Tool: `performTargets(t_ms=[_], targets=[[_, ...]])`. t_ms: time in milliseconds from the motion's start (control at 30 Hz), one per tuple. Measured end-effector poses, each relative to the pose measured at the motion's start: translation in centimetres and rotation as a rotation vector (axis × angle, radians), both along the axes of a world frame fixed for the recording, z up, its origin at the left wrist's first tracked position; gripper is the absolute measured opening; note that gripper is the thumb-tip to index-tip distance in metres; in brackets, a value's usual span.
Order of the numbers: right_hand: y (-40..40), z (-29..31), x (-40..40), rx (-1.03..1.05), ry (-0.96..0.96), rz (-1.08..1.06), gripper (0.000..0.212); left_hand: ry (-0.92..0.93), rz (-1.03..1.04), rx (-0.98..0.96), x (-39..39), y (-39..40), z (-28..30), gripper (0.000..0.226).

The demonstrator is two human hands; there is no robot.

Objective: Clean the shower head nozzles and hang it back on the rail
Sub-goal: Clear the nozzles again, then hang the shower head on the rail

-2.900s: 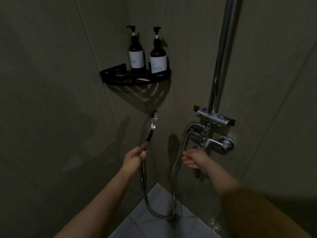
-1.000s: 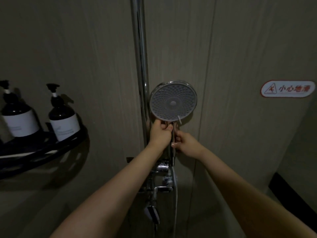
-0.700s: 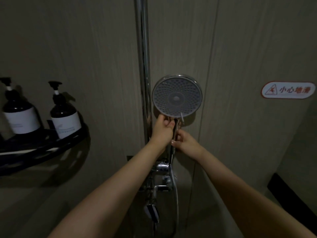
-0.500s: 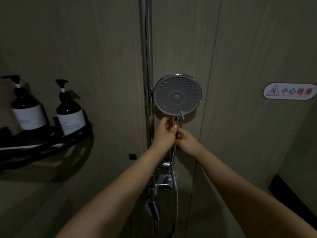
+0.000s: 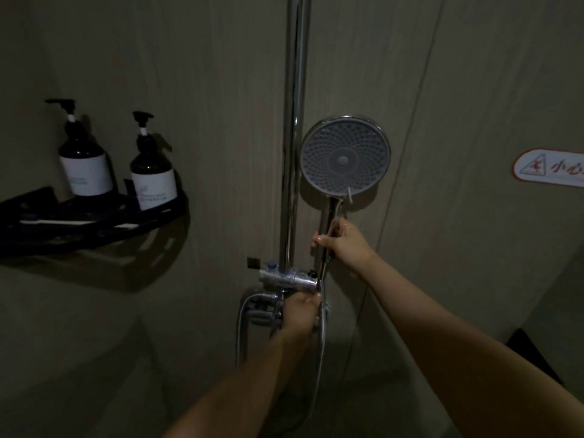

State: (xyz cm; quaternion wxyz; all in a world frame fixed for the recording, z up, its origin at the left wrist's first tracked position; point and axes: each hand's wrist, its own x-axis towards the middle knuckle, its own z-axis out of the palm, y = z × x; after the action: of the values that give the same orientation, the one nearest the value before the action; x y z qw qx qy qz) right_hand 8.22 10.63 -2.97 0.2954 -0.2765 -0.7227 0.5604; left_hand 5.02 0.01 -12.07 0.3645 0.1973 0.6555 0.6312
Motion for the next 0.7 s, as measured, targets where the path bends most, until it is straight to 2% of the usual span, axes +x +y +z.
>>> performTargets(t_ms=[167, 300, 467, 567, 700], targets=[[-0.3, 0.4, 0.2, -0.01, -0.003, -0.011, 0.028, -0.065, -0.018, 0.002, 0.3, 0.8, -0.7, 0.016], [0.0, 0.5, 0.3, -0.095, 0.056, 0.004, 0.017, -0.08, 0.125, -0.01, 0.7, 1.9, -1.2, 0.021], [0.6, 0.6, 0.1, -0.257, 0.148, 0.041, 0.024, 0.146, 0.242, -0.109, 0.9, 2.9, -2.0, 0.029], [0.2, 0.9, -0.1, -0.257, 0.153, 0.063, 0.019, 0.144, 0.238, -0.143, 0.8, 3.4, -1.9, 0.013], [-0.6, 1.0, -0.6, -0.181, 0.148, 0.025, 0.015, 0.137, 0.249, -0.14, 0.3, 3.9, -2.4, 0.021]])
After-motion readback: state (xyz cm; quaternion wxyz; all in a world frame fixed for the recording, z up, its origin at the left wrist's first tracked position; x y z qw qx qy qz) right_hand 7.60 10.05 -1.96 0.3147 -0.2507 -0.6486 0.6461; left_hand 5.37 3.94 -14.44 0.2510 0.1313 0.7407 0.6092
